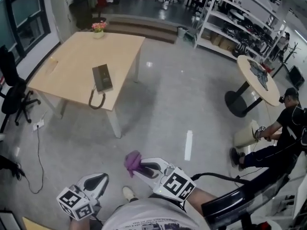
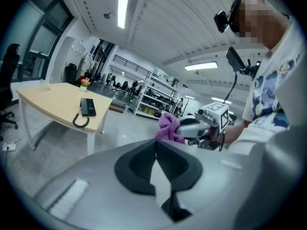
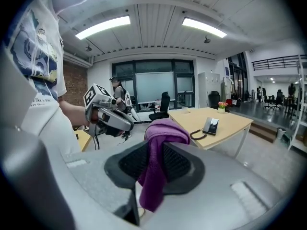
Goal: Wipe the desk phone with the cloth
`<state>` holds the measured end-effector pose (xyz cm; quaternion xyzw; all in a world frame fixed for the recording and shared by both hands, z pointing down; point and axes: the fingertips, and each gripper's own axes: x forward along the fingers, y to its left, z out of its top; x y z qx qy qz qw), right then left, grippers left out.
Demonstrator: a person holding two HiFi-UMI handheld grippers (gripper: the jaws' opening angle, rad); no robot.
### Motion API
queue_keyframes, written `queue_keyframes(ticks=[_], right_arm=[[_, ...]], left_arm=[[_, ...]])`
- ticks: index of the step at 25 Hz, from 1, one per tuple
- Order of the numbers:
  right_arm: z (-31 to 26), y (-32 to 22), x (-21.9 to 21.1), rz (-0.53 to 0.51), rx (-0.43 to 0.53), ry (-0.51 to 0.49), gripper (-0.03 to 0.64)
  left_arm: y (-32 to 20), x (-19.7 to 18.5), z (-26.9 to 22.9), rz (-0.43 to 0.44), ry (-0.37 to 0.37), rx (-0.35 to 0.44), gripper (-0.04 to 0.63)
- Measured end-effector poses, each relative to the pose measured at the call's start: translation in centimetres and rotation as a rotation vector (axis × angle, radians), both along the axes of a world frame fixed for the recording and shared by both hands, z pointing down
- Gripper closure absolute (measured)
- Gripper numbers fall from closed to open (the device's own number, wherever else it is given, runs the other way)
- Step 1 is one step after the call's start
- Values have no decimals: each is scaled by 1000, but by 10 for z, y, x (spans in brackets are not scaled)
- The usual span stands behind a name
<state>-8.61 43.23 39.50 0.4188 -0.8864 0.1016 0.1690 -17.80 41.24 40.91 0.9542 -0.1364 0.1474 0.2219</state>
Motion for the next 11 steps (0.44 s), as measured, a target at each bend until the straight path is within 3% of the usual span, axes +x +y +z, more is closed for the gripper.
queue_keyframes(ticks=[11], right_arm=[[5,54,75,5,-14,-42,528]], left_arm=[[53,91,4,23,2,-33,589]])
